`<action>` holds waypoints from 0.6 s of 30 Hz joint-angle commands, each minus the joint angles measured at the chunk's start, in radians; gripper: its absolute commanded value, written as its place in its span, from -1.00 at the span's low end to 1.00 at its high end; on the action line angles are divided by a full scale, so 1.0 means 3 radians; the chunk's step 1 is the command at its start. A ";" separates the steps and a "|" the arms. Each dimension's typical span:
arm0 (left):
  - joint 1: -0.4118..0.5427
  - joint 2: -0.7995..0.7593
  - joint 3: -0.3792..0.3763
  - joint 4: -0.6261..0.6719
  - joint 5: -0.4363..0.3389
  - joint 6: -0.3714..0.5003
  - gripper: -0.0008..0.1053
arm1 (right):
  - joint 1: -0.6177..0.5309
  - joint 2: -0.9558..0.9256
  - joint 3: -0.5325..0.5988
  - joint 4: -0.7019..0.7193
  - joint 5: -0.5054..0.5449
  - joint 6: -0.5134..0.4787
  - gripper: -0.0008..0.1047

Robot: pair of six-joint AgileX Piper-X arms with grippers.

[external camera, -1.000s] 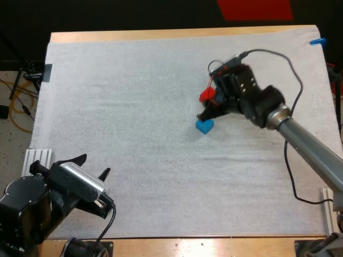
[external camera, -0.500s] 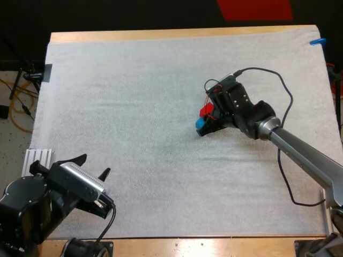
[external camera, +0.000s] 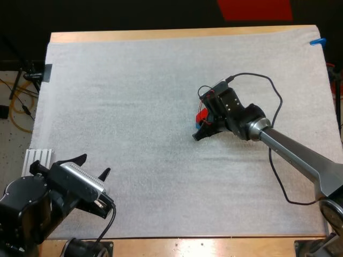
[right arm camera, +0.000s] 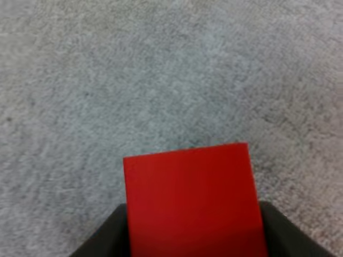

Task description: Stack red cube on blue cube

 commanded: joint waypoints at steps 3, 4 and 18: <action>-0.0004 0.0007 -0.0003 -0.0036 -0.0002 -0.0030 0.02 | 0.0002 -0.0025 -0.0007 -0.0029 0.0000 -0.0017 -0.32; -0.0004 0.0007 -0.0003 -0.0036 -0.0002 -0.0030 0.02 | 0.0002 -0.0025 -0.0007 -0.0029 0.0000 -0.0017 -0.32; -0.0004 0.0007 -0.0003 -0.0006 -0.0002 -0.0030 0.02 | 0.0002 -0.0025 -0.0007 -0.0029 0.0000 -0.0017 0.17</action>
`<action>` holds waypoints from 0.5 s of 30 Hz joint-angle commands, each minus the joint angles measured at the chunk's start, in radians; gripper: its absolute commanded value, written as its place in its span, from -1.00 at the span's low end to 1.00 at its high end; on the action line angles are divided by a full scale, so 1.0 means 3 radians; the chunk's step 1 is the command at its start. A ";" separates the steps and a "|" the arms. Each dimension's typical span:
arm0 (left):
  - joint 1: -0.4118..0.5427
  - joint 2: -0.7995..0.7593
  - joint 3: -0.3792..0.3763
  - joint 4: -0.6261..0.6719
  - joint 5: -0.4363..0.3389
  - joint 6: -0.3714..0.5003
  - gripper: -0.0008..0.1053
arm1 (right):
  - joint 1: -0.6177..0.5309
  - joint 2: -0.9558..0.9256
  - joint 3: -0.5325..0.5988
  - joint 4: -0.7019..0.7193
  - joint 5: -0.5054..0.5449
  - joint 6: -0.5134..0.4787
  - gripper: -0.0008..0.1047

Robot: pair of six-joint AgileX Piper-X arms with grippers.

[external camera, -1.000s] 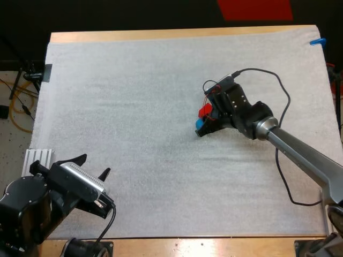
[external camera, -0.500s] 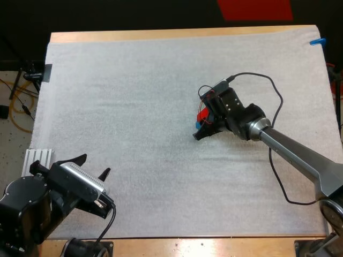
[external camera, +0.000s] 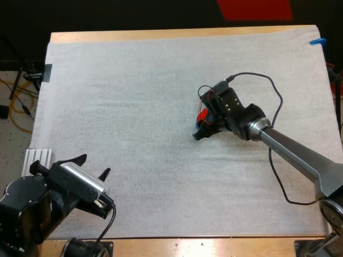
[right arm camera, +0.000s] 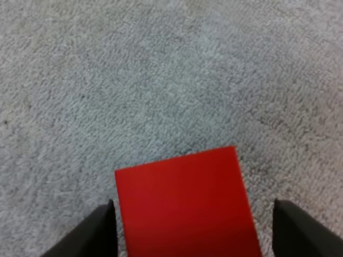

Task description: Stack red cube on blue cube

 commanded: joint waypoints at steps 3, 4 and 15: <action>-0.0004 0.0007 -0.0003 -0.0006 -0.0002 -0.0030 0.02 | 0.0002 -0.0085 -0.0007 -0.0020 0.0000 -0.0017 0.17; -0.0004 0.0007 -0.0003 -0.0006 -0.0002 -0.0030 0.02 | 0.0002 -0.0146 -0.0007 -0.0020 0.0000 -0.0017 0.17; 0.0005 0.0038 0.0039 -0.0351 0.0042 -0.0015 0.02 | -0.0055 -0.1037 -0.0022 0.0002 0.0000 0.0000 0.17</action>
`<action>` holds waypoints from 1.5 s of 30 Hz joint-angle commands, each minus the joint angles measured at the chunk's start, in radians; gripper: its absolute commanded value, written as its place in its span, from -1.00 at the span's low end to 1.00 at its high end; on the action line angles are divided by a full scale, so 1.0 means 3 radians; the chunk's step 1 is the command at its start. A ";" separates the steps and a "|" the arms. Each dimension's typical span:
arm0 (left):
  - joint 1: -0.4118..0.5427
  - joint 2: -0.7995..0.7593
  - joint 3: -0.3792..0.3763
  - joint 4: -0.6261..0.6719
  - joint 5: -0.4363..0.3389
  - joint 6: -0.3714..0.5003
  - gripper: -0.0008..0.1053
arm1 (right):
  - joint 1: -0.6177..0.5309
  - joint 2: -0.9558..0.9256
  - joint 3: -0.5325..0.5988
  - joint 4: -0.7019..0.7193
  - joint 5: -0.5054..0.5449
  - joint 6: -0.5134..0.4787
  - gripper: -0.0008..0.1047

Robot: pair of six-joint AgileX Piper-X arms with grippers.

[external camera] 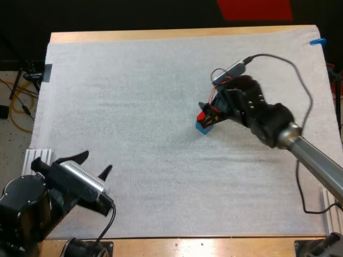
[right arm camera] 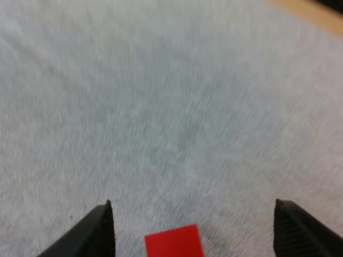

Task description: Stack red cube on blue cube

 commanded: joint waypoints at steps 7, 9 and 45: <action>0.0285 0.0405 0.0097 -0.0785 -0.0118 -0.0050 0.02 | -0.0684 -0.0261 -0.0021 0.0054 -0.0084 0.0180 0.17; 0.0453 0.0519 0.0097 -0.0982 -0.0101 -0.0040 0.02 | -0.0885 -0.0336 -0.0021 0.0079 -0.0130 0.0211 0.17; 0.1182 -0.1407 0.0905 -0.0515 0.0482 -0.0379 0.02 | -0.1520 -0.3618 0.1474 0.1283 -0.0289 0.0338 0.17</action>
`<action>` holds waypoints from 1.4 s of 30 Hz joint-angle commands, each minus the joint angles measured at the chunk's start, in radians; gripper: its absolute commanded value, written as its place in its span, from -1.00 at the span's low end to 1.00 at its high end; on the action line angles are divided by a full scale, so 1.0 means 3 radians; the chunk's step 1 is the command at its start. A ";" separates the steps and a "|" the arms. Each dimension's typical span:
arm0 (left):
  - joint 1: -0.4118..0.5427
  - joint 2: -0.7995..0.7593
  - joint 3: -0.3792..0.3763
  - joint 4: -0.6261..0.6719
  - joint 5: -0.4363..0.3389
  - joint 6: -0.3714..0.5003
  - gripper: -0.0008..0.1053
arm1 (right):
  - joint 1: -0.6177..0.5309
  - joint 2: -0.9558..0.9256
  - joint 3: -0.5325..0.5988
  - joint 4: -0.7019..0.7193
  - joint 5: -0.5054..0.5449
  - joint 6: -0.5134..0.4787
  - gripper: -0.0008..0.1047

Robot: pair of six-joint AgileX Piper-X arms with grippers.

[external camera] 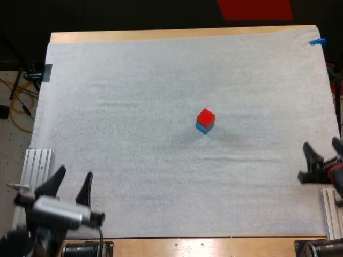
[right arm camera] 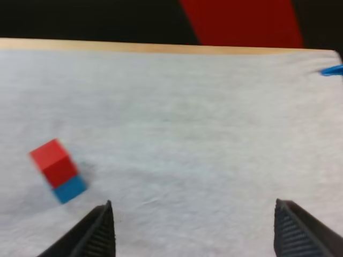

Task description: Stack red cube on blue cube

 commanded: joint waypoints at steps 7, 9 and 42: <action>-0.0011 -0.0684 0.0082 0.0449 0.0022 -0.0051 0.02 | 0.0146 -0.0773 0.0291 0.0143 0.0020 0.0106 0.17; -0.0011 -0.0836 0.0100 0.0567 0.0022 -0.0051 0.02 | 0.0146 -0.0954 0.0303 0.0243 0.0087 0.0106 0.17; -0.0004 -0.0801 0.1048 -0.0167 0.0009 -0.0048 0.02 | 0.0130 -0.1409 0.0626 0.0521 0.0418 0.0106 0.17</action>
